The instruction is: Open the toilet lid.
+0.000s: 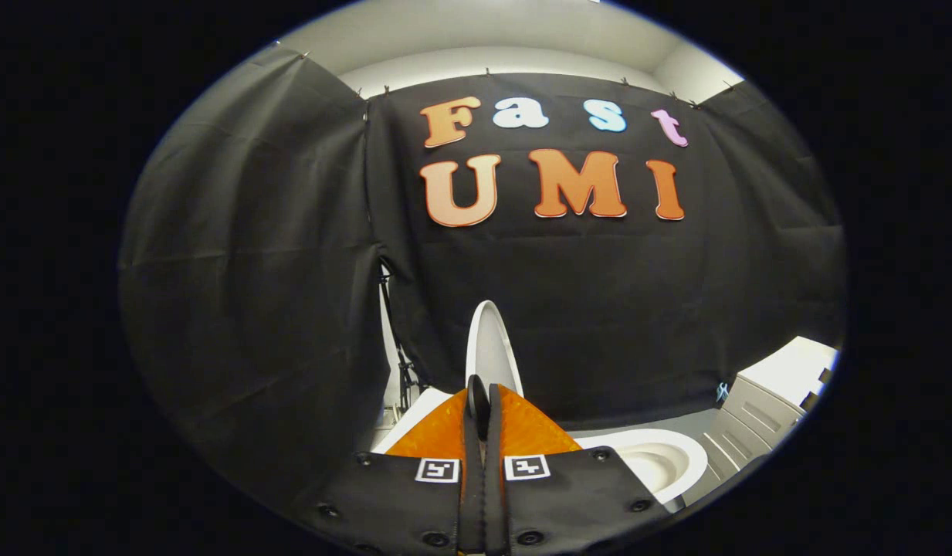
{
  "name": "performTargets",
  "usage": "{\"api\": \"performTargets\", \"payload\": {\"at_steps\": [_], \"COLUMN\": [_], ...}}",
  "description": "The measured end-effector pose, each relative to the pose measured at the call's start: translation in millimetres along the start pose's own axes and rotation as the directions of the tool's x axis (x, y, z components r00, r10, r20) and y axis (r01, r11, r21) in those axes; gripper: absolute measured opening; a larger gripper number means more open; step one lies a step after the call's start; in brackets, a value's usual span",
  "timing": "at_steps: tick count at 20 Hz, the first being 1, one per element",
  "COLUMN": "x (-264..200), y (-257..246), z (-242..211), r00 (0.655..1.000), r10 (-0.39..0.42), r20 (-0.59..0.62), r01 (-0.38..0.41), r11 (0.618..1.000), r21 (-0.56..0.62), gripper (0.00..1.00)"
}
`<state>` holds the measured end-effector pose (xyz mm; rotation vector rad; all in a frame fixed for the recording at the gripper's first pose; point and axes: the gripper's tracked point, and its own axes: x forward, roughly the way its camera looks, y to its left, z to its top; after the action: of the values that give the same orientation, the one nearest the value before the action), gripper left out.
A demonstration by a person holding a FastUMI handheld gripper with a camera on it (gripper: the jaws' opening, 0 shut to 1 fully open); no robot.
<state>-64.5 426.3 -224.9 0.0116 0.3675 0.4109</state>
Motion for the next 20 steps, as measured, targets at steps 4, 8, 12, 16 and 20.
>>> {"api": "performTargets", "payload": {"at_steps": [4,8,12,16,20], "x": [4,4,1,-5,-17], "y": [28,35,26,26,22], "z": [-6,-9,-8,1,31], "r00": [1.0,1.0,1.0,0.998,0.996], "r10": [0.021,0.017,0.009,0.06,0.089], "r20": [-0.015,-0.004,-0.015,-0.03,0.027], "r01": [-0.022,-0.018,-0.01,-0.06,-0.089], "r11": [0.998,0.996,0.997,0.998,0.996], "r21": [-0.05,-0.091,-0.078,0.002,-0.007], "gripper": [0.08,0.08,0.12,0.29,0.54]}}
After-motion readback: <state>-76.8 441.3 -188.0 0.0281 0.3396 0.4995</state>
